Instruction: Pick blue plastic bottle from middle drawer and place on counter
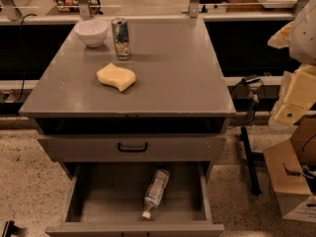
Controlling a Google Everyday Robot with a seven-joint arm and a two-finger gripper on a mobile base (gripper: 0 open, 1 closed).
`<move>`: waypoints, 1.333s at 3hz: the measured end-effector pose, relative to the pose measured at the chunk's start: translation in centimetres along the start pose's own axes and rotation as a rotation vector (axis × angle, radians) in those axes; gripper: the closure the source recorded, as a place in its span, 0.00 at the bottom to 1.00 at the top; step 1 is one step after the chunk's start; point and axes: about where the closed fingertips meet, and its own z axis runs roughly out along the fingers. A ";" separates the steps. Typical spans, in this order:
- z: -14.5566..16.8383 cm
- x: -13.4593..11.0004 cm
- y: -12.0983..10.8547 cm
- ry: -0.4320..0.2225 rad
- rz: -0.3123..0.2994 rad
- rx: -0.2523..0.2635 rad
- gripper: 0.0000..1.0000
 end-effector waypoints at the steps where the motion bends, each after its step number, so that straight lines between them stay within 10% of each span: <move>1: 0.0 0.0 0.0 0.000 0.000 0.000 0.00; 4: 7.5 -5.7 5.7 -0.049 -0.352 -0.082 0.00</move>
Offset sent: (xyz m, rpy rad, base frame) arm 0.0046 0.0726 -0.0861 -0.0445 0.0891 0.2684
